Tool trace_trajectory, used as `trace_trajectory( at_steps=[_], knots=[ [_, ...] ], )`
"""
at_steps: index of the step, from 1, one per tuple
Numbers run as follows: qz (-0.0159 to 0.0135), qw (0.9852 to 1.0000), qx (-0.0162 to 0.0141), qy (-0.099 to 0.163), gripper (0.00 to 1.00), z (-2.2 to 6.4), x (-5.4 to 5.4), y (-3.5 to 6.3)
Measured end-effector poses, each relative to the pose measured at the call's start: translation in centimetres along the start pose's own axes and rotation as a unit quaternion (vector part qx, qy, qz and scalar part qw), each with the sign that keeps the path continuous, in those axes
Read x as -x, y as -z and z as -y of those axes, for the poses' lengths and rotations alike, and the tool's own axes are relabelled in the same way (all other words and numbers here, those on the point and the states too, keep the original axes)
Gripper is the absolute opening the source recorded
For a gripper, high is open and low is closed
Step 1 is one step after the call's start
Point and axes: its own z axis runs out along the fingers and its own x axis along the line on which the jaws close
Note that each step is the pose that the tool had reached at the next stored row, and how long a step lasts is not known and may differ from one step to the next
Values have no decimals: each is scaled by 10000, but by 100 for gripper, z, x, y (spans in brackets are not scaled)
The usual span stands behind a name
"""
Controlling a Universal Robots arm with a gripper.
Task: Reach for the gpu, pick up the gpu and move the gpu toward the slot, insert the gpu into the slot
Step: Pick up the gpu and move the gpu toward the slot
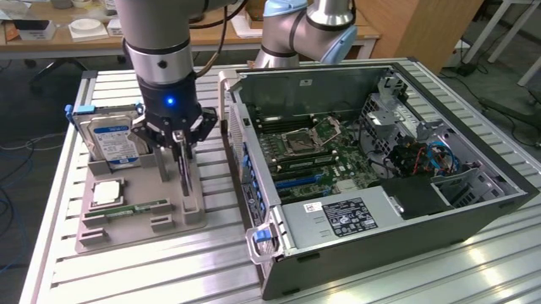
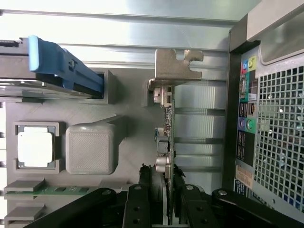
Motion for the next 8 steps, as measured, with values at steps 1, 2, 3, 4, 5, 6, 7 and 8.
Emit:
trace_trajectory(
  at_steps=[1,2,3,4,5,6,7,8],
  knots=[
    [0,10000,0,0,29,-1,0,20],
    [0,10000,0,0,29,-1,1,42],
    [0,10000,0,0,29,-2,1,65],
    [0,10000,0,0,29,-2,2,90],
    [0,10000,0,0,29,-3,2,117],
    [0,10000,0,0,29,-4,3,140],
    [0,10000,0,0,29,-4,3,161],
    [0,10000,0,0,29,-5,3,177]
  ],
)
